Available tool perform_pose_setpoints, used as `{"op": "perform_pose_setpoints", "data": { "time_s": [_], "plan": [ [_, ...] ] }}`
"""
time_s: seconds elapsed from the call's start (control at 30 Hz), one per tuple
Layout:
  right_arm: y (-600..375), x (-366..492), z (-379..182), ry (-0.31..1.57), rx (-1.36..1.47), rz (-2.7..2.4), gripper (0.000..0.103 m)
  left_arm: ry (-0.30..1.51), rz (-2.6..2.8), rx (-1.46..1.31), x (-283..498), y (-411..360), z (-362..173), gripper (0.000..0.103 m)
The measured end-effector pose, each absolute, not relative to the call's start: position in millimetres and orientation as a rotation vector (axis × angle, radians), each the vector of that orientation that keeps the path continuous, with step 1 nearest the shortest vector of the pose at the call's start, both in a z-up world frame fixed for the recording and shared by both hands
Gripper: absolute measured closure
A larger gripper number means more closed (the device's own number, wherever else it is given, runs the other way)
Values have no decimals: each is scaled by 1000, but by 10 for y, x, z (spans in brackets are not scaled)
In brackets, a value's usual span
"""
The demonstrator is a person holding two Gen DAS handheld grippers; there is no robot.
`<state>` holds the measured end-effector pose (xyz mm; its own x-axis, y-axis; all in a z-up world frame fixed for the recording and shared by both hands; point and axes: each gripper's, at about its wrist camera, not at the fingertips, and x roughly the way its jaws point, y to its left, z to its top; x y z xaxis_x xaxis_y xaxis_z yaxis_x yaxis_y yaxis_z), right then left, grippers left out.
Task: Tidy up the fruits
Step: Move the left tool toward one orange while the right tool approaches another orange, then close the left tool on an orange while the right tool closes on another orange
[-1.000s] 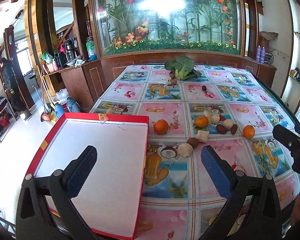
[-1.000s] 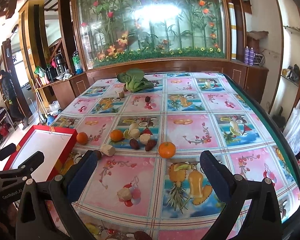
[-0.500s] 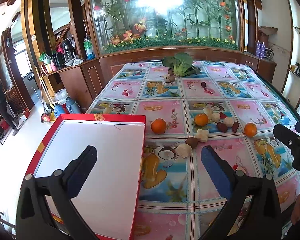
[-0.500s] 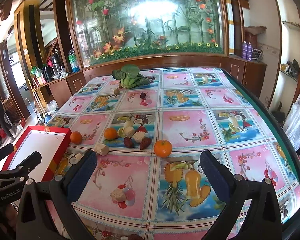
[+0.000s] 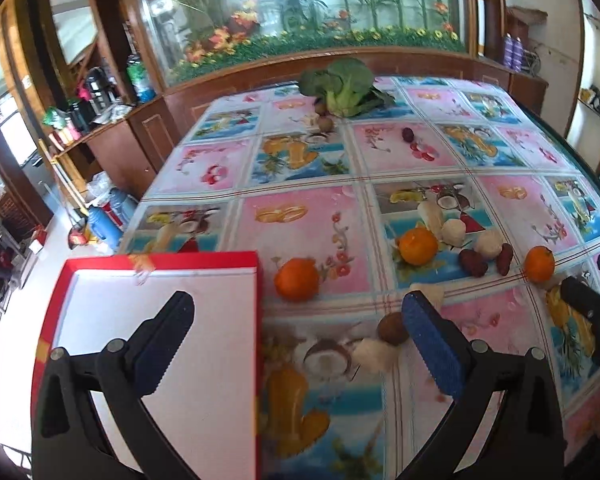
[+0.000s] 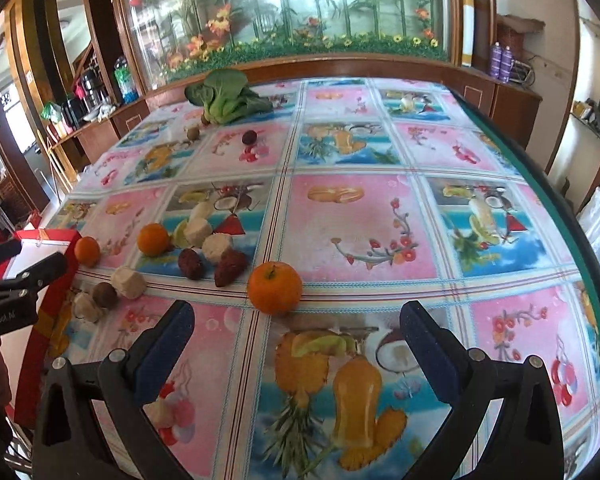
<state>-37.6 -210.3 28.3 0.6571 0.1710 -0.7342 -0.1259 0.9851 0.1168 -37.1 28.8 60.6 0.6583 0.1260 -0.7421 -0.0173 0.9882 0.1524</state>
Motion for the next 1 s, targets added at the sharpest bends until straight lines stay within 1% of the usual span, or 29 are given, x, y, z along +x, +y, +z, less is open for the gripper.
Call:
{"op": "perform_pose_setpoints", "data": {
  "time_s": [0.17, 0.27, 0.4, 0.47, 0.5, 0.57, 0.6, 0.67, 0.73, 0.83, 0.9, 0.97, 1.0],
  "plan": [
    [-1979, -268, 223, 840, -9, 173, 3, 913, 20, 157, 20, 95, 497, 0],
    [-1966, -265, 219, 830, -25, 173, 8, 941, -19, 171, 172, -22, 443, 0],
    [-1986, -228, 186, 845, -15, 179, 8, 978, -61, 186, 300, -146, 323, 0],
    [-1979, -200, 170, 855, -12, 186, 12, 996, -61, 195, 367, -176, 255, 1],
    [-1970, -192, 166, 857, -14, 188, 13, 1001, -69, 189, 389, -180, 236, 3],
    [-1974, -176, 143, 870, -11, 189, 15, 1015, -100, 170, 410, -190, 209, 14],
    [-1974, -167, 131, 874, -9, 190, 19, 1028, -112, 165, 426, -197, 191, 16],
    [-1980, -148, 97, 893, -1, 196, 24, 1042, -139, 153, 446, -214, 162, 29],
    [-1977, -123, 69, 908, 4, 194, 26, 1057, -167, 147, 461, -237, 127, 32],
    [-1989, -100, 45, 915, 18, 192, 30, 1058, -204, 112, 474, -220, 128, 39],
    [-1994, -96, 39, 909, 22, 186, 33, 1051, -209, 116, 465, -231, 130, 40],
    [-2000, -95, 39, 900, 16, 168, 39, 1044, -227, 121, 446, -255, 137, 49],
    [-2011, -98, 41, 896, 25, 174, 41, 1043, -230, 123, 435, -258, 138, 51]
  ]
}}
